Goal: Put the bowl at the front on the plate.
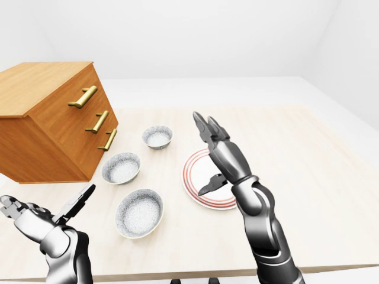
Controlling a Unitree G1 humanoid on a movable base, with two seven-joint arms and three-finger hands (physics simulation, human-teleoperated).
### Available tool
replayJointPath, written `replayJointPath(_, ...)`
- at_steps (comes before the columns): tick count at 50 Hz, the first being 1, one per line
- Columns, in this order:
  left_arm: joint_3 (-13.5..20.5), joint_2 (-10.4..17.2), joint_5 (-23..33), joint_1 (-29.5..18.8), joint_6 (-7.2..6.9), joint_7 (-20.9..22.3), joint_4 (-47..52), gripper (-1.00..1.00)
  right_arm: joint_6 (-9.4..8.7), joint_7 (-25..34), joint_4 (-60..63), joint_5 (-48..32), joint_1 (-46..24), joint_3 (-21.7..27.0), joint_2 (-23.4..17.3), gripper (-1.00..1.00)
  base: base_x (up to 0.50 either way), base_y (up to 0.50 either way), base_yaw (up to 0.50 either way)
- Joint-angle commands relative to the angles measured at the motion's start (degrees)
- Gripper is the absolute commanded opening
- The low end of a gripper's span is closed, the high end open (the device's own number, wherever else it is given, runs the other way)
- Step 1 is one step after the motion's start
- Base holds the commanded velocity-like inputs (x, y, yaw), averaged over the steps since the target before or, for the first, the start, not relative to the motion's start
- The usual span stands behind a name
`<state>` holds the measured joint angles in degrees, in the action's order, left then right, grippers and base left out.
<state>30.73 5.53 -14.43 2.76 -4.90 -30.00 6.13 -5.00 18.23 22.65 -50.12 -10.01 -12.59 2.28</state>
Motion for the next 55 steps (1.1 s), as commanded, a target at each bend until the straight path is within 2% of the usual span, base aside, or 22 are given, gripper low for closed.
replayJointPath(1, -0.2, 0.1, 0.0, -0.2, 0.22, 0.0, -0.7, 1.00, 0.00, 12.6, 0.7, -20.4, -4.7, -3.2, 3.0, 1.00, 0.00, 0.00, 0.00)
replayJointPath(9, 0.1, 0.0, -0.2, 0.1, -0.10, 0.0, 0.4, 1.00, 0.00, 19.4, -1.9, -35.0, -4.6, -3.7, 5.6, 1.00, 0.00, 0.00, 0.00)
replayJointPath(17, 0.3, -0.1, -0.4, 0.4, -0.10, 0.0, 1.3, 1.00, 0.00, 18.5, -4.0, -42.2, -3.5, -4.3, 8.1, 1.00, 0.00, 0.00, 0.00)
replayJointPath(18, 0.3, -0.2, -0.4, 0.4, -0.10, 0.0, 1.2, 1.00, 0.00, 16.6, -4.9, -44.5, -3.9, -4.2, 8.2, 1.00, 0.00, 0.00, 0.00)
replayJointPath(23, 0.3, -0.2, -0.3, 0.2, -0.10, 0.0, 0.4, 1.00, 0.00, 14.8, -4.7, -42.1, -5.3, -2.7, 8.7, 1.00, 0.00, 0.00, 0.00)
replayJointPath(27, 0.2, -0.1, -0.4, 0.2, -0.01, 0.0, 0.2, 1.00, 0.00, 15.9, -4.2, -44.9, -6.0, -2.6, 8.7, 1.00, 0.00, 0.00, 0.00)
replayJointPath(28, 0.1, -0.1, -0.3, 0.0, 0.47, 0.0, -0.4, 1.00, 0.00, 15.6, -4.3, -45.0, -6.1, -2.4, 8.9, 1.00, 0.00, 0.00, 0.00)
replayJointPath(31, 0.1, 0.0, -0.5, 0.1, -0.07, 0.0, 0.2, 1.00, 0.00, 14.5, -5.1, -45.2, -5.7, -2.2, 8.8, 1.00, 0.00, 0.00, 0.00)
replayJointPath(35, 0.3, 0.0, -0.6, 0.4, -0.10, 0.0, 1.2, 1.00, 0.00, 15.4, -5.4, -45.1, -3.6, -3.3, 9.0, 1.00, 0.00, 0.00, 0.00)
replayJointPath(54, 0.3, -0.1, -0.3, -0.1, -0.10, 0.0, 0.0, 1.00, 0.00, 14.4, -5.7, -44.0, -3.1, -4.0, 8.7, 1.00, 0.00, 0.00, 0.00)
replayJointPath(55, 0.2, 0.0, -0.1, -0.2, 0.43, 0.0, -0.4, 1.00, 0.00, 14.0, -5.6, -43.7, -2.5, -5.1, 9.2, 1.00, 0.00, 0.00, 0.00)
